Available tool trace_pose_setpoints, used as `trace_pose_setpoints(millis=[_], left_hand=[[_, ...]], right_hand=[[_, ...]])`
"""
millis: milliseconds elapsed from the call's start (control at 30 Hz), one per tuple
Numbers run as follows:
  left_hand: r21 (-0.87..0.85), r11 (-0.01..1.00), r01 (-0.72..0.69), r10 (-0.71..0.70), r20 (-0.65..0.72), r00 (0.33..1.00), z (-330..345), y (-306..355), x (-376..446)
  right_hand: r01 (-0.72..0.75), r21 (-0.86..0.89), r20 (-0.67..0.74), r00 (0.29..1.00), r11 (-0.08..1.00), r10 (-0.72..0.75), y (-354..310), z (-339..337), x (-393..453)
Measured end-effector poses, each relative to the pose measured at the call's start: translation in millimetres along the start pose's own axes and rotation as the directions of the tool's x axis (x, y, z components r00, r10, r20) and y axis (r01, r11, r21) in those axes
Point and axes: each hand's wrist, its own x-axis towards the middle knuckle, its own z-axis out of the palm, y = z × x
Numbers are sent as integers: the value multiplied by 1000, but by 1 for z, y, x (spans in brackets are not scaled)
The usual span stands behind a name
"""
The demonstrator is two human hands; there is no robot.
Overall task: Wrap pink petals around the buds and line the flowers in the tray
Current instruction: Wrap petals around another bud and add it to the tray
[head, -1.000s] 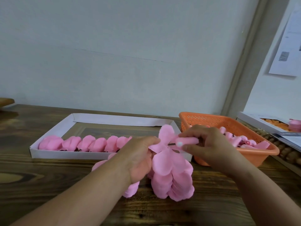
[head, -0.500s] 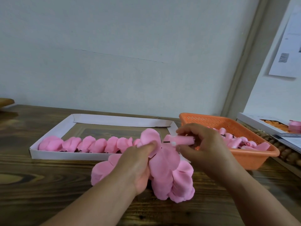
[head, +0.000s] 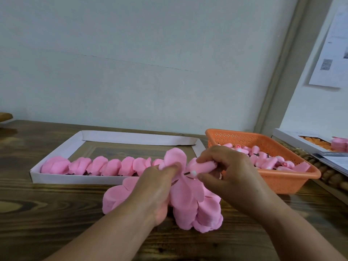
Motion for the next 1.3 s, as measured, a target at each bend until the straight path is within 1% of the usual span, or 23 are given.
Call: trace_pose_setpoints(millis=[100,233,367,467,567,633,733,867,967,1100,1200,1233,1300], left_hand=[[33,999,-4,4,8,1000,1,1,-1],[50,999,-17,14,53,999,3,2,-2],[78,997,-2,3,-9,1000,1,1,-2],[92,996,0,5,-55,998,2,2,-3],[128,992,-16,25,-71,997,3,2,-4],[134,991,-28,38,-68,997,3,1,-4],[120,992,-29,36,-64,997,3,0,-4],[102,995,-15,17,-17,1000,2,-1,-3],[107,994,-24,26,-19,999,1,-1,-4],[169,985,-35,32,19,999,0,-1,-6],[236,967,-99,87,62,994,-1,-1,-8],[265,957,-119,102,77,992,-1,-1,-9],[310,941,-138,116,89,989,-2,-2,-9]], right_hand=[[53,-80,11,999,995,-52,2,2,0],[109,-159,45,994,981,-103,3,4,-2],[116,-203,27,993,972,-113,7,6,-5],[114,-186,-12,993,976,-118,7,5,-7],[129,-144,-61,988,981,-139,4,3,-8],[144,-116,-68,986,983,-153,2,3,-10],[150,-105,-44,987,983,-156,2,5,-11],[166,-120,-30,985,979,-171,4,6,-12],[174,-147,-8,984,974,-178,5,6,-12],[175,-148,48,984,973,-170,4,8,-12],[198,-128,114,976,972,-184,4,11,-13],[198,-115,121,975,973,-184,4,12,-13],[178,-101,90,981,979,-169,4,14,-16]])
